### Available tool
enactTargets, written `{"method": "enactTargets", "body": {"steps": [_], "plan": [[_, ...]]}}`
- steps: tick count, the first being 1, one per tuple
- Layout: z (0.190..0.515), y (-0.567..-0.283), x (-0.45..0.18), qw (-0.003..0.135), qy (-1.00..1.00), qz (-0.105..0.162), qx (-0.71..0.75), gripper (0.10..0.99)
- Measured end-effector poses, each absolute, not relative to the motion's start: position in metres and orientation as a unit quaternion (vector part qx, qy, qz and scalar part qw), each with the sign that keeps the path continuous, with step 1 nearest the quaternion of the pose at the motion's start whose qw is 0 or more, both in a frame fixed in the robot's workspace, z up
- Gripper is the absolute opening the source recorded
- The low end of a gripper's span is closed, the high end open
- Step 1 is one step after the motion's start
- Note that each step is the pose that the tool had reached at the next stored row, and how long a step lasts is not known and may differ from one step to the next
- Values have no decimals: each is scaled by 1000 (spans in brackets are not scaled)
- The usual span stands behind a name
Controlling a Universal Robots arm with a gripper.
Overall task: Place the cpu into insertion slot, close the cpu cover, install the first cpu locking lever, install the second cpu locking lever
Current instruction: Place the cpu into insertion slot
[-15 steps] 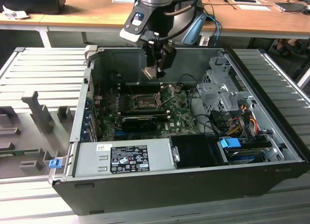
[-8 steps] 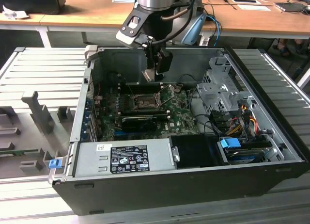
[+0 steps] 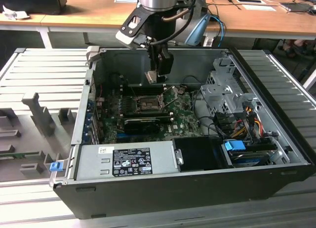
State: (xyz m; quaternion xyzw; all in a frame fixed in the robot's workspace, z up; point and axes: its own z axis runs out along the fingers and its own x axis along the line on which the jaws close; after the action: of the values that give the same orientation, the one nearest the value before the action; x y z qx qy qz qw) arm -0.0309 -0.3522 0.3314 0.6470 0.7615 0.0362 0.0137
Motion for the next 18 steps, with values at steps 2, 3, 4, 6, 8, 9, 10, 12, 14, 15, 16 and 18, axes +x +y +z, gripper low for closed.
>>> {"method": "enactTargets", "body": {"steps": [2, 3, 4, 6, 8, 9, 10, 12, 14, 15, 16, 18], "plan": [[331, -352, -31, 14, 749, 36, 662, 529], [331, -352, -31, 15, 744, 36, 667, 529], [330, -352, -31, 15, 738, 36, 674, 529], [329, -352, -31, 15, 729, 35, 683, 529], [325, -352, -31, 15, 726, 35, 686, 529], [323, -352, -31, 14, 726, 34, 687, 529], [320, -352, -31, 13, 725, 33, 687, 529], [316, -352, -32, 13, 724, 33, 689, 529], [313, -352, -32, 14, 714, 33, 699, 529], [312, -352, -32, 14, 707, 33, 706, 529], [310, -352, -32, 15, 694, 33, 719, 529], [307, -352, -32, 15, 679, 32, 734, 529]]}}
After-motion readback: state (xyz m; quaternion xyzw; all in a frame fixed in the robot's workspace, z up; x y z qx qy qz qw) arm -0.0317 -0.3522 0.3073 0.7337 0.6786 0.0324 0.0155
